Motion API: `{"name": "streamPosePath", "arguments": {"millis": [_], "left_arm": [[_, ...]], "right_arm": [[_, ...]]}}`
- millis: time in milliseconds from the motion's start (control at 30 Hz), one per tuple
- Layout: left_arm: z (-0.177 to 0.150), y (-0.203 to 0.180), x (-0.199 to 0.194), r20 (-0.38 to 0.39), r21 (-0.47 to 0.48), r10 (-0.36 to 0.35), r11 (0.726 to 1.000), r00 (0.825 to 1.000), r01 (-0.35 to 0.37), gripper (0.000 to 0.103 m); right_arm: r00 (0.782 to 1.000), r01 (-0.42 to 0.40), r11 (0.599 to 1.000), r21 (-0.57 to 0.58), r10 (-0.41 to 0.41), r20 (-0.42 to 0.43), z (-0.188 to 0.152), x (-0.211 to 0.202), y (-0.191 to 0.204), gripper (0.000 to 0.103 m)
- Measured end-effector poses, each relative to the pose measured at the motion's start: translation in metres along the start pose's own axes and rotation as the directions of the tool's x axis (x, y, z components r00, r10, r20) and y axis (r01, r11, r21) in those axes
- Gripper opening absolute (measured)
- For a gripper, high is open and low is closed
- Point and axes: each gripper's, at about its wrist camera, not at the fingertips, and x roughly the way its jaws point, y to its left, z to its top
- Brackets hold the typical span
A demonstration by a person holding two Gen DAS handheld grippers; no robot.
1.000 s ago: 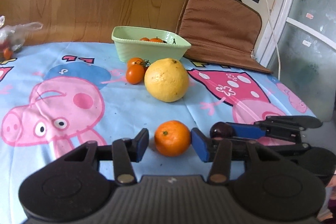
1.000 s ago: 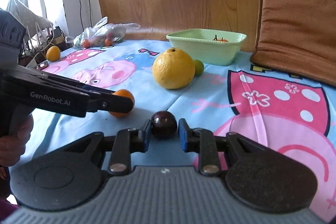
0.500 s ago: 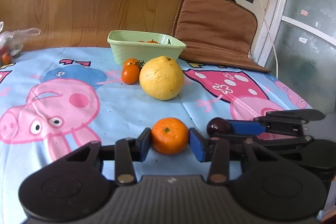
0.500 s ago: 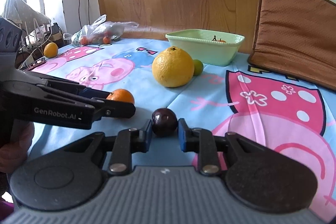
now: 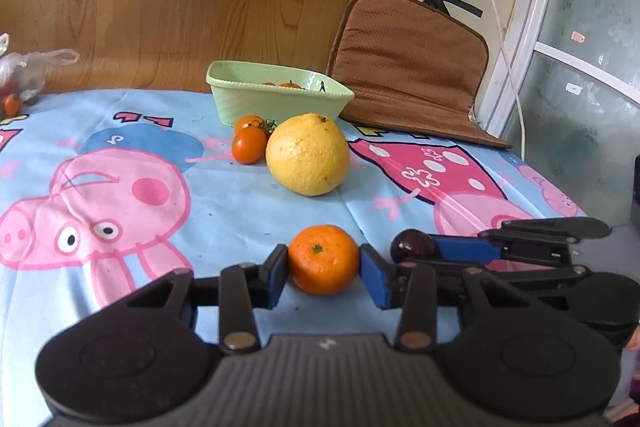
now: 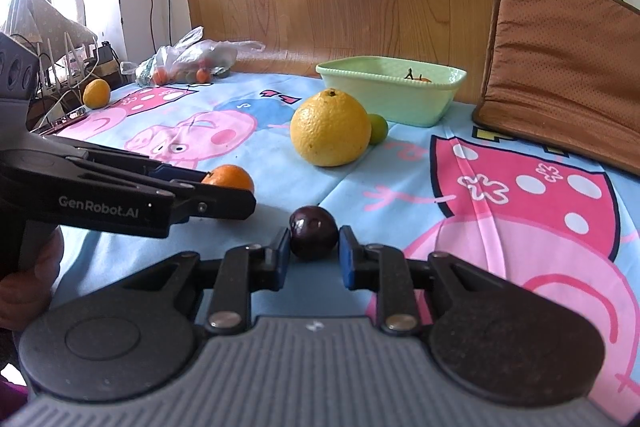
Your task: Organize fruits
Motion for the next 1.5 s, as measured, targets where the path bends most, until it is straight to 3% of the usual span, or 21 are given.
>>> {"name": "streamPosePath", "arguments": {"millis": [167,333,500,700,767,833,900,1100,1200,1300,1400,1500], "left_arm": [[0.026,0.007,0.000,0.020,-0.016,-0.048,0.999,0.999,0.049,0.039],[0.084,0.018,0.013,0.063,-0.017,-0.060,0.998,0.996,0.061,0.039],[0.142,0.042,0.062,0.044,-0.055,-0.036,0.998,0.998,0.038,0.039],[0.185,0.065,0.133,-0.018,-0.081,-0.003,0.997,1.000,0.002,0.039],[0.189,0.067,0.151,-0.037,-0.077,0.011,0.997,0.999,-0.013,0.042],[0.189,0.070,0.164,-0.054,-0.080,0.026,0.996,0.998,-0.030,0.051],[0.188,0.072,0.170,-0.058,-0.089,0.049,0.995,0.997,-0.054,0.058],[0.172,0.078,0.130,0.015,-0.131,0.020,0.991,1.000,-0.018,0.062],[0.157,0.082,0.106,0.007,-0.175,-0.003,0.984,1.000,0.004,0.064],[0.137,0.090,0.092,-0.035,-0.246,-0.049,0.969,0.998,0.039,0.065],[0.120,0.099,0.087,-0.059,-0.325,-0.082,0.944,0.995,0.058,0.067],[0.109,0.103,0.090,-0.074,-0.373,-0.088,0.926,0.993,0.054,0.068]], "right_arm": [[1.000,-0.016,0.999,0.041,0.015,0.026,0.013,0.001,-0.011,0.028],[0.995,-0.024,0.996,0.091,0.016,0.094,0.052,0.012,-0.036,0.028],[0.988,0.010,0.992,0.129,-0.030,0.155,0.091,0.045,-0.065,0.028],[0.993,0.043,0.982,0.181,-0.062,0.100,0.120,0.111,-0.097,0.028],[0.995,0.043,0.981,0.191,-0.059,0.080,0.123,0.127,-0.102,0.028],[0.996,0.047,0.979,0.200,-0.061,0.066,0.124,0.140,-0.105,0.029],[0.995,0.046,0.974,0.222,-0.063,0.072,0.125,0.144,-0.108,0.037],[0.988,0.014,0.965,0.262,-0.053,0.144,0.126,0.110,-0.115,0.037],[0.989,-0.038,0.959,0.282,-0.004,0.145,0.119,0.089,-0.118,0.037],[0.991,-0.115,0.944,0.310,0.089,0.097,0.104,0.079,-0.118,0.037],[0.990,-0.139,0.929,0.344,0.133,0.039,0.089,0.079,-0.117,0.037],[0.981,-0.174,0.889,0.424,0.196,-0.008,0.084,0.089,-0.115,0.037]]}}
